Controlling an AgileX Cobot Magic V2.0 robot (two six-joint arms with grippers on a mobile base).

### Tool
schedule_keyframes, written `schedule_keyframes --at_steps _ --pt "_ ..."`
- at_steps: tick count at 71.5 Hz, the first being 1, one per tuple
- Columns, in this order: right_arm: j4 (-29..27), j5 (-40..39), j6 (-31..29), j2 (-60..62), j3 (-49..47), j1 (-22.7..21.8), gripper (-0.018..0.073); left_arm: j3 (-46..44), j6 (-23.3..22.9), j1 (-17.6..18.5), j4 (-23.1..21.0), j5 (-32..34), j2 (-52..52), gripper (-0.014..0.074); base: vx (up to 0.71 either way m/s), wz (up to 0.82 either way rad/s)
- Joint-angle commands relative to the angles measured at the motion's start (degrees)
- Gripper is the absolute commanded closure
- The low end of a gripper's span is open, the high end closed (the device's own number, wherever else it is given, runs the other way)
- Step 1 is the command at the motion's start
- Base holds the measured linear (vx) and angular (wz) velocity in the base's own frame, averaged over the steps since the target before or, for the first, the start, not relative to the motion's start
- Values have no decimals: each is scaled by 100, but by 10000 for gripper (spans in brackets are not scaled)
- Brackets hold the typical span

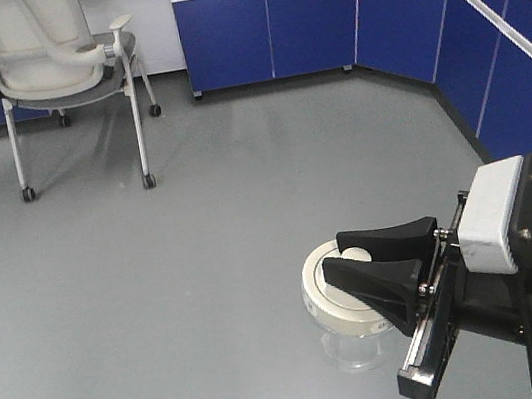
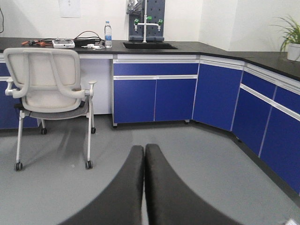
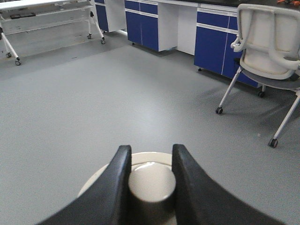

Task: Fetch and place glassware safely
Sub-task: 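Drive the base to the other black bench holding the jar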

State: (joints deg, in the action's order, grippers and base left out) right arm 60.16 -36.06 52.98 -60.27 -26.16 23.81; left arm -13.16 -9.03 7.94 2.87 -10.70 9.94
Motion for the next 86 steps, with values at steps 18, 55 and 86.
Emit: schedule_keyframes --at_steps 18,55,86 --pt "-254 -365 4 83 -183 -10 560 -155 -9 33 -47 419 58 603 77 9" --pt "-256 -214 4 69 -183 -10 560 -155 -9 33 -47 401 58 603 67 -34" --pt "-256 -217 4 48 -183 -10 560 -155 -9 33 -47 401 58 603 48 -87"
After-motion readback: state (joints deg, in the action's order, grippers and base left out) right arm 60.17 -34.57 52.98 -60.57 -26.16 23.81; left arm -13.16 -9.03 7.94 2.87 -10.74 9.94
